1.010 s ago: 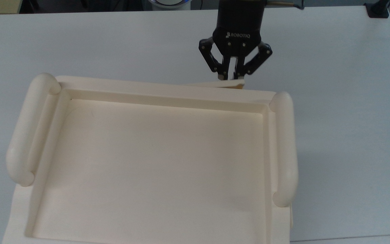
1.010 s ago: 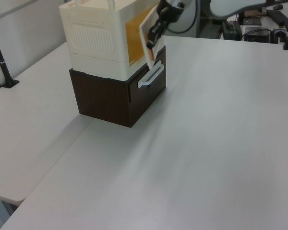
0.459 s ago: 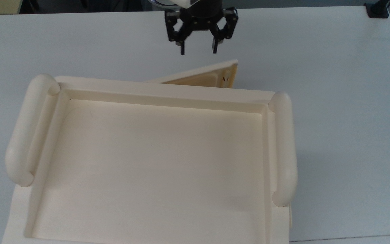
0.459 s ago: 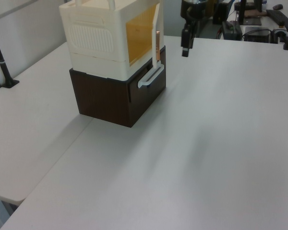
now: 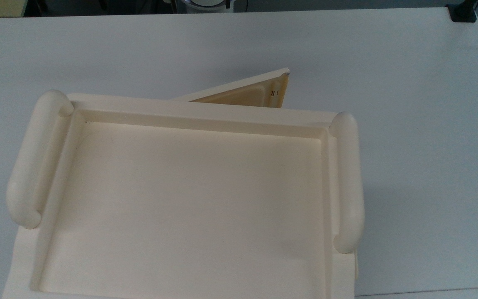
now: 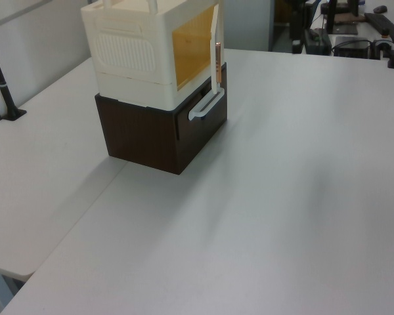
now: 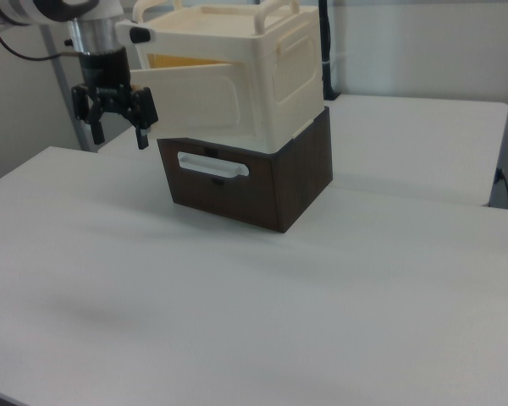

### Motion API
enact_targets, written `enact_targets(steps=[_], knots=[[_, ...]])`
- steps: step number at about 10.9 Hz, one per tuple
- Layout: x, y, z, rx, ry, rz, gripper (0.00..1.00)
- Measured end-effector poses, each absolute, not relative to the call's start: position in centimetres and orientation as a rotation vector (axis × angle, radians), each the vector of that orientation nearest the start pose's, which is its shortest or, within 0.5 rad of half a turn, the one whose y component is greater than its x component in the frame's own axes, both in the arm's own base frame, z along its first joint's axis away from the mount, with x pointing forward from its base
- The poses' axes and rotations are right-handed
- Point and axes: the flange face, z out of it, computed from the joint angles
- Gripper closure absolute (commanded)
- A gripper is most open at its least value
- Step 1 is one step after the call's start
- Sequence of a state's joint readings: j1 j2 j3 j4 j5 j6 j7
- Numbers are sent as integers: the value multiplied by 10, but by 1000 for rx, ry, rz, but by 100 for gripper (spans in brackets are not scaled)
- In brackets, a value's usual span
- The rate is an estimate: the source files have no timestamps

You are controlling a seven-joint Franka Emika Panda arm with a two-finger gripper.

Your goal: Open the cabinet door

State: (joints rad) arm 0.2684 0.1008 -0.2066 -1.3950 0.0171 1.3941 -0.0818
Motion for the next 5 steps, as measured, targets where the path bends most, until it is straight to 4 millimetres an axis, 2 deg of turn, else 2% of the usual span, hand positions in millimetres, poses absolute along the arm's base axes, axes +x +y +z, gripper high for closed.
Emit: enact_targets(steps=[2,5], knots=[[551,23,654,-3126,-180,148,0],[547,2,655,-3132,-6,161,0]])
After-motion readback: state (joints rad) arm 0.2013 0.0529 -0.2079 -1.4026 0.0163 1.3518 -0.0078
